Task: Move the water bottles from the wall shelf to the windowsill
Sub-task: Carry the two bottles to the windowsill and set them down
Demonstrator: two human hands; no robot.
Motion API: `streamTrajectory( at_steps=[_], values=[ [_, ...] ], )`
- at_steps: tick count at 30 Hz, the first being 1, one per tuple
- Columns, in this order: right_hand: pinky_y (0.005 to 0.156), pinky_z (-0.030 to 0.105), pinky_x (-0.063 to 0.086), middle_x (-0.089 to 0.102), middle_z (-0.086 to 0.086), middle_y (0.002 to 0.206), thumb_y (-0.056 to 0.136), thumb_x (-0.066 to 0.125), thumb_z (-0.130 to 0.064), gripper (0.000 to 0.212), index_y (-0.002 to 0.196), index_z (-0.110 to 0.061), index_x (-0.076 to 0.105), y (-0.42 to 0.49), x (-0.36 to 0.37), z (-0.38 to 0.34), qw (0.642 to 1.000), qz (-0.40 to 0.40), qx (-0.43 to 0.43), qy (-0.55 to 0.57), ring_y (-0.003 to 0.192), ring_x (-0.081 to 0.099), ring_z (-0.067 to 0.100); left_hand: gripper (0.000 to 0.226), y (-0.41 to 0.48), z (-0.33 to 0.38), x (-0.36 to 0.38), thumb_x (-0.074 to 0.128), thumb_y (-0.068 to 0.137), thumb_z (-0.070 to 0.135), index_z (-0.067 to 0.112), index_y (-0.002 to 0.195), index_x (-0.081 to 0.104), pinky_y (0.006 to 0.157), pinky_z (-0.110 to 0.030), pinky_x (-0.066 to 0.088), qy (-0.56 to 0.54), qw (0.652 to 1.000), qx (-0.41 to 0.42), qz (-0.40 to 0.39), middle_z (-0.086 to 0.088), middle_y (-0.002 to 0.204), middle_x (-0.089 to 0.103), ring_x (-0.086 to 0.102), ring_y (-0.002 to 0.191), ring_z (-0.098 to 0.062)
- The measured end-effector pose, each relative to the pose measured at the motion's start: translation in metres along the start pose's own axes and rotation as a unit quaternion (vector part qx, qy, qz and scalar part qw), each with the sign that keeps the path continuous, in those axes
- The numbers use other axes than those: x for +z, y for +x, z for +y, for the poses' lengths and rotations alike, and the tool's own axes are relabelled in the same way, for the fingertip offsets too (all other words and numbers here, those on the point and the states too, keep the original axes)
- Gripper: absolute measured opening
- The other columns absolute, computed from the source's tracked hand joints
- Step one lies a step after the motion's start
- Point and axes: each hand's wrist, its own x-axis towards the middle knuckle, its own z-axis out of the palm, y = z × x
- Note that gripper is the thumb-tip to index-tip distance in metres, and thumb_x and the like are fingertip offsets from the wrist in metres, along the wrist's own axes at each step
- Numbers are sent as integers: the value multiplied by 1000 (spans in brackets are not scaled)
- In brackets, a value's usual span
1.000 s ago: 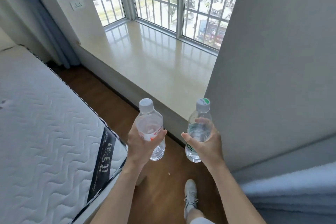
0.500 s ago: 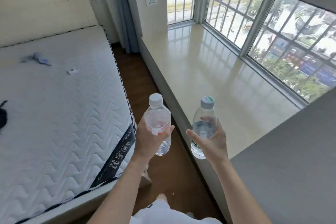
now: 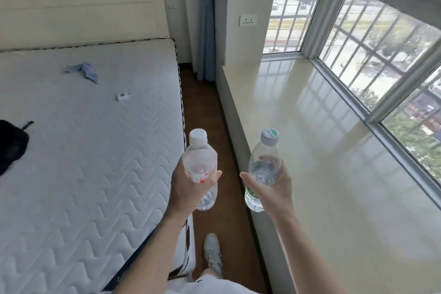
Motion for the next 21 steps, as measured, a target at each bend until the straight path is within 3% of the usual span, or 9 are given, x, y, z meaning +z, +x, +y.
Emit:
streamTrajectory(
  at_steps=[6,11,14,17,21],
  values=[
    [85,47,58,70,-6,95,58,89,-45,56,104,-29,60,121,60,-15,1000,-25,-7,-9,90,70,15,65,128,-3,-2,86,67,39,29,123,53,88,-30,57,-19,1000,-1,11,8,111,63,63,106,-11],
    [88,49,57,70,-7,99,59,89,-46,61,110,-29,60,196,97,-24,999,-44,-7,-16,94,70,16,58,209,-2,-2,86,69,37,42,116,52,90,-30,56,-30,999,0,25,16,109,63,62,105,-5],
    [88,52,57,71,-5,98,59,90,-45,59,109,-31,60,234,110,-25,999,-46,9,-10,93,71,18,62,246,0,0,85,65,39,33,119,54,91,-34,56,-33,999,-3,27,12,109,64,63,105,-8],
    [89,53,57,71,-5,100,60,89,-45,59,110,-31,61,270,125,-22,999,-45,9,-15,94,71,17,55,281,-2,2,87,66,34,40,110,55,89,-30,55,-32,999,-8,24,17,103,65,62,99,0],
    [91,51,56,71,-7,102,61,89,-43,58,110,-33,61,318,143,-16,999,-44,11,-17,97,70,14,61,331,-6,11,81,57,47,25,110,61,90,-36,56,-37,999,-29,25,7,101,69,66,96,-10]
  ],
)
